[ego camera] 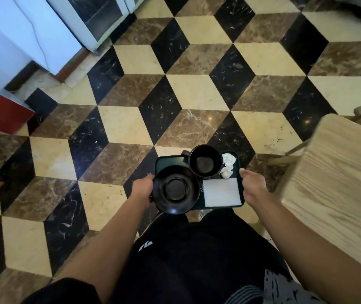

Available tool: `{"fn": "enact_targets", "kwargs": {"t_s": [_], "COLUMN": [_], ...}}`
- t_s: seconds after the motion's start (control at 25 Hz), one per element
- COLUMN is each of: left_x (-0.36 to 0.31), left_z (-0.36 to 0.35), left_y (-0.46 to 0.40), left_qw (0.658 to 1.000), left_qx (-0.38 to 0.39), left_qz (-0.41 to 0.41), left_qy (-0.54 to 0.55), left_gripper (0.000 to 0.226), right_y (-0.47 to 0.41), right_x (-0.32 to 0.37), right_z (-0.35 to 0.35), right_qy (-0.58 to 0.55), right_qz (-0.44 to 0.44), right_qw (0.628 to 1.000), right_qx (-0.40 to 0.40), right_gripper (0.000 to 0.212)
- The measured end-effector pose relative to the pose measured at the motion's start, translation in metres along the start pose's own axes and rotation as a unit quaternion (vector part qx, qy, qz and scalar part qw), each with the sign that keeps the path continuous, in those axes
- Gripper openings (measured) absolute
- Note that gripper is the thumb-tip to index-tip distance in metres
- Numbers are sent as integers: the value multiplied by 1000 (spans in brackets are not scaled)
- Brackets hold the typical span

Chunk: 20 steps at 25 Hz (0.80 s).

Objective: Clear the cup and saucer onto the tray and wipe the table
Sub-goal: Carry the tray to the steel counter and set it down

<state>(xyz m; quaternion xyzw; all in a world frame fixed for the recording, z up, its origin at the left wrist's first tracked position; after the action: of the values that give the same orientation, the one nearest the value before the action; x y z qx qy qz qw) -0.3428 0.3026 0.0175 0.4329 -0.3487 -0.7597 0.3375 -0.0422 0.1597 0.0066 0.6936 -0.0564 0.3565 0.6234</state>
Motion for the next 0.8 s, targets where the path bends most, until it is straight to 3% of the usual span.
{"fn": "enact_targets", "kwargs": {"t_s": [0.36,0.6,0.8], "left_x": [-174,-291,-355], "left_z": [-59,-107,-148], "left_y": [-65,-94,-108], "left_qw": [992,975,962], "left_qx": [52,98,115], "left_qz": [-72,-103,-107], "left_qy": [-88,-172,-222], "left_gripper": [16,33,30], "right_y": [-55,-84,-108], "right_x": [92,152,187], "right_z": [-56,-86,-98], "right_qy": [-76,-139,-197], "right_qz": [0,16,6], "right_qw": [994,983,968], "right_qx": [-75,-122,-153], "right_gripper": [22,20,24]}}
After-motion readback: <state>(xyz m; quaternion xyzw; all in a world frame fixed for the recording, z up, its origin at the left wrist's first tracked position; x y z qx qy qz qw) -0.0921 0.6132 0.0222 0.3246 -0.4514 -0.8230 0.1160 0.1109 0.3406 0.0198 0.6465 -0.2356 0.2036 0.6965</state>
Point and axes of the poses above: each hand's wrist, its own y-axis away from the middle knuckle, its own z-axis out of the back of the hand, x = y × z, the point moved 2 cm from there along -y, towards the middle knuckle, and after that the axes turned 12 degrees about -y, right-handed, at the moved point
